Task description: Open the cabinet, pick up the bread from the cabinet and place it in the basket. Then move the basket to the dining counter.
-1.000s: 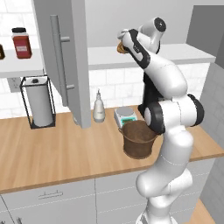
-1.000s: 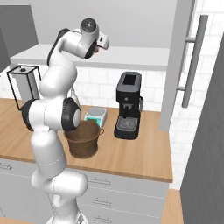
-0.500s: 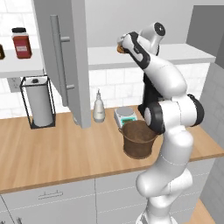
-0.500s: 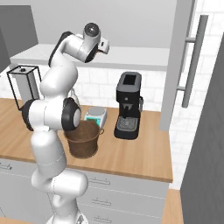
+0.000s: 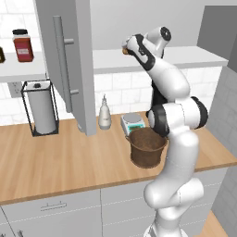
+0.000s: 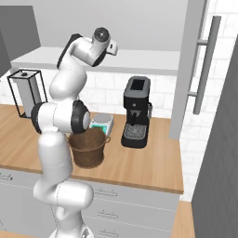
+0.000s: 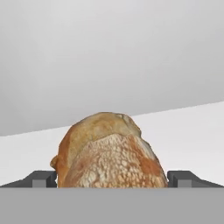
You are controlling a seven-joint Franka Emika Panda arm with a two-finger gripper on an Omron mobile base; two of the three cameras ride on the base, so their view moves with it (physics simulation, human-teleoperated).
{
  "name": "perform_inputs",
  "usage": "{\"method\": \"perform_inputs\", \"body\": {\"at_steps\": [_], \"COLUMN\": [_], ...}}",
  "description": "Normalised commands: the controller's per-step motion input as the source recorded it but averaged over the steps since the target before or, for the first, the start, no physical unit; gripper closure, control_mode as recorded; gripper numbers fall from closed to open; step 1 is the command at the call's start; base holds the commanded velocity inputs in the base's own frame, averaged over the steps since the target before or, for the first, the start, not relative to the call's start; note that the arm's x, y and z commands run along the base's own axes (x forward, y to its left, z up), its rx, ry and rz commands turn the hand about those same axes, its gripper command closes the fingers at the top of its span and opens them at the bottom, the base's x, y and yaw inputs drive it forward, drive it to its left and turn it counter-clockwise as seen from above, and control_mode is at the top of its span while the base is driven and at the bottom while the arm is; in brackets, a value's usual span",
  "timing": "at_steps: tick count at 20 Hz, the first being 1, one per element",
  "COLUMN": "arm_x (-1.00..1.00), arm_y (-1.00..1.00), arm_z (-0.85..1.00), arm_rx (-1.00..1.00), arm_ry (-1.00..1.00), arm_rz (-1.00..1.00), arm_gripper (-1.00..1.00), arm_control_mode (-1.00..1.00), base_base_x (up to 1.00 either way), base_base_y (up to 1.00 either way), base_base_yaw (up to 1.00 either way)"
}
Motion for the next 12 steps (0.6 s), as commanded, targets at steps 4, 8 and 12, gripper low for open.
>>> {"method": "perform_inputs", "body": {"at_steps": [4,8,12], "arm_x": [0.0,0.03,-0.56], "arm_y": [0.06,0.13,0.0], "arm_z": [-0.06,-0.02,-0.01], "arm_rx": [-0.08,-0.05,-0.01], "arm_ry": [0.0,-0.08,-0.16], "arm_rz": [0.06,0.06,0.07], "arm_gripper": [1.0,1.0,1.0], "arm_control_mode": [-1.0,-1.0,-1.0], "base_base_x": [0.0,0.0,0.0], "base_base_y": [0.0,0.0,0.0], "base_base_yaw": [0.0,0.0,0.0]}}
